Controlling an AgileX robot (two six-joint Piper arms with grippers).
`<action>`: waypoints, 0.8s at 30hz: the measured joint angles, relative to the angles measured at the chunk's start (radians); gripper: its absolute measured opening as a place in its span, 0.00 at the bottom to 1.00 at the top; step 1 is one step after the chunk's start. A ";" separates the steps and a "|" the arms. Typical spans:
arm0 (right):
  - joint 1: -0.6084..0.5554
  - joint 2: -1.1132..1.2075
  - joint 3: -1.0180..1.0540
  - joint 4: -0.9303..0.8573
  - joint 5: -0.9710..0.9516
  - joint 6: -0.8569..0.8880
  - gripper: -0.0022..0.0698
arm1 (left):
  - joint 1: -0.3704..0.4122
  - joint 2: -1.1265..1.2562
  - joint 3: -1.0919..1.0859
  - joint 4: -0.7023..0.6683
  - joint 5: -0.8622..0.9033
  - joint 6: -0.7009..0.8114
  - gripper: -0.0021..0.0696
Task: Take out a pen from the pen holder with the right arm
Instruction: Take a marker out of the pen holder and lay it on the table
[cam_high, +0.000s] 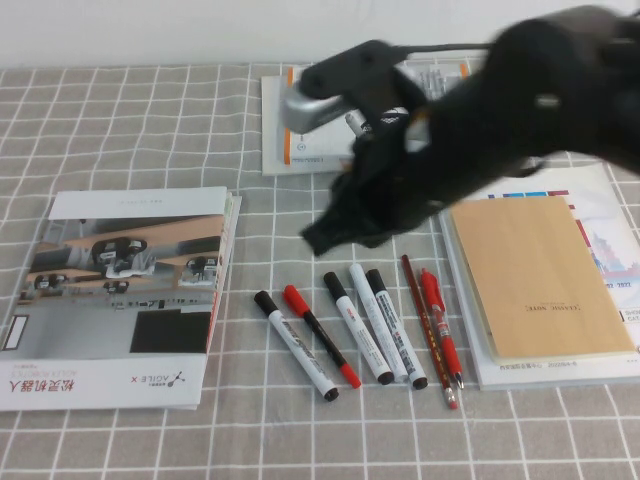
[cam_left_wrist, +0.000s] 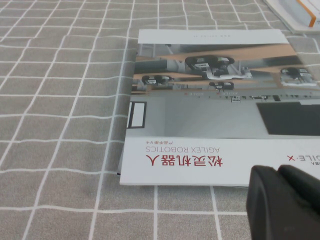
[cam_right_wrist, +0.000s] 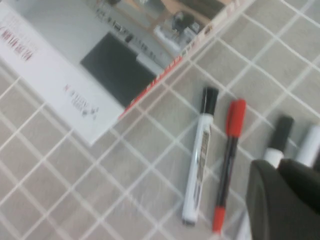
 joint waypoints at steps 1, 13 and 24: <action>0.000 -0.052 0.039 -0.002 0.000 0.000 0.02 | 0.000 0.000 0.000 0.000 0.000 0.000 0.02; 0.000 -0.709 0.490 -0.149 0.000 0.116 0.01 | 0.000 0.000 0.000 0.000 0.000 0.000 0.02; 0.000 -1.226 0.928 -0.193 -0.068 0.230 0.01 | 0.000 0.000 0.000 0.000 0.000 0.000 0.02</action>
